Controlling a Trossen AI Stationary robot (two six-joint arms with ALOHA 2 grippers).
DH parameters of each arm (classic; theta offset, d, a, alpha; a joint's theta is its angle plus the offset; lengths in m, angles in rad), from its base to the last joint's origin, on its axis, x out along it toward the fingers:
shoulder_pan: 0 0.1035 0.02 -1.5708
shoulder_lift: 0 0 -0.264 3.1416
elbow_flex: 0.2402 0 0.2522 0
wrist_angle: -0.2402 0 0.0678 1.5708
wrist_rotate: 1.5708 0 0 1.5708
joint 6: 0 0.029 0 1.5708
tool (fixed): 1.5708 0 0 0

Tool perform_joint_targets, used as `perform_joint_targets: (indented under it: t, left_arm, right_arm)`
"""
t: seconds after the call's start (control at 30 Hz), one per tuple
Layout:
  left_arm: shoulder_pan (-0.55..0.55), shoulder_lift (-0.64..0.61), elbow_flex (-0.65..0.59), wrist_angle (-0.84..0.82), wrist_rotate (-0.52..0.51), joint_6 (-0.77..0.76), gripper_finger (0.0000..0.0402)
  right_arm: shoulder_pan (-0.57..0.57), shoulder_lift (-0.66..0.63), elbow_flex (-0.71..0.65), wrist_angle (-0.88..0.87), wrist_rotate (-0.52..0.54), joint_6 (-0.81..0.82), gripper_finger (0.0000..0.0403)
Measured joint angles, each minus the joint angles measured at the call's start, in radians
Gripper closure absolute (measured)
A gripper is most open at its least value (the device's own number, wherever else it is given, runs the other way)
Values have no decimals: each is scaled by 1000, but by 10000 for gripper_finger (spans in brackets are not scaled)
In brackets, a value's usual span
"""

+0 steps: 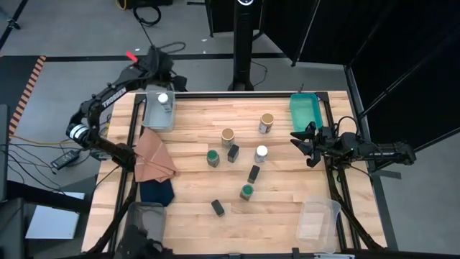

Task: Sort spices by type
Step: Put the white spice bottle into the grey bin

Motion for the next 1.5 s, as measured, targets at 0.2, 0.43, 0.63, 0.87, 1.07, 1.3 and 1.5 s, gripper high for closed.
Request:
perform_joint_targets:
  t: [0.2,0.43,0.63,0.87,1.07,1.3,1.5]
  left_arm:
    - [-191,-1,128,65,134,108,92]
    - [-467,18,138,290,139,171,92]
    - [-628,114,138,434,121,197,92]
    - [-723,277,136,555,113,196,92]
    - [-793,398,136,655,113,194,92]
    - [-862,490,136,731,31,207,92]
    - [-922,532,136,781,-56,233,92]
  right_arm:
    - [0,0,0,0,-1,0,243]
    - [0,0,0,0,-1,0,243]
    - [0,0,0,-1,-2,0,243]
    - [0,0,0,-1,-3,-1,243]
    - [0,0,0,-2,-3,0,243]
    - [0,0,0,-2,-5,-1,243]
    - [0,0,0,-4,-4,-1,243]
